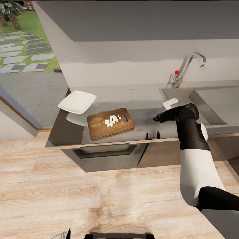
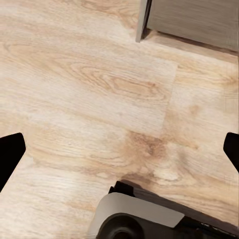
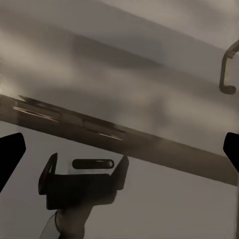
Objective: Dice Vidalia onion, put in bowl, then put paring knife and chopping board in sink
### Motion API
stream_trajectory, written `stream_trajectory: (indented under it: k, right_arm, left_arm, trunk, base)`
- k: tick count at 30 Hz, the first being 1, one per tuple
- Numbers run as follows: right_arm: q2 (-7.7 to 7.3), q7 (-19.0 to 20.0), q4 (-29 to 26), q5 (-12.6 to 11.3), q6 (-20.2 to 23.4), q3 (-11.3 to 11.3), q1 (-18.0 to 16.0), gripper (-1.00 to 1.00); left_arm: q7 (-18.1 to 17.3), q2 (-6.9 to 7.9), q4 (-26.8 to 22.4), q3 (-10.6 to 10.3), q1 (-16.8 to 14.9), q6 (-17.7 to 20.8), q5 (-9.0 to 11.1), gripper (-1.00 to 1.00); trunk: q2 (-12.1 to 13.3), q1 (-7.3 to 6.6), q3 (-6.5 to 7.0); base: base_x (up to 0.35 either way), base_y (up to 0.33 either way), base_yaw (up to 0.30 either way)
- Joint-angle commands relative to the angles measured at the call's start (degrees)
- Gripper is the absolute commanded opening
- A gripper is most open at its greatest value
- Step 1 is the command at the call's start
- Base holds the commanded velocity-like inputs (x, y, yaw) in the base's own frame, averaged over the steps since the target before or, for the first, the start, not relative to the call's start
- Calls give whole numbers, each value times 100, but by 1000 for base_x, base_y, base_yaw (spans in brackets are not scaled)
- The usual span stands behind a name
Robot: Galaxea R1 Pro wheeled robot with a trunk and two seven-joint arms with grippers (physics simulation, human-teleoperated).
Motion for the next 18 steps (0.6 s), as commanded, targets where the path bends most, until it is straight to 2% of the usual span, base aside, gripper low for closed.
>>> stream_trajectory:
  k: [1,12,18]
  right_arm:
    - [6,58,-4,55,5,-13,-6,100]
    - [16,58,-3,46,2,-6,-6,100]
    - [68,79,-7,30,2,-4,-6,100]
  left_arm:
    - [-62,3,72,36,-3,-37,62,100]
    - [-111,-7,288,-15,-3,-135,68,100]
    - [-130,-7,439,-24,-3,-146,68,100]
  trunk:
    - [-9,3,-8]
    - [-9,3,-8]
    - [-9,3,-8]
  base:
    - [0,0,0]
    - [0,0,0]
    - [0,0,0]
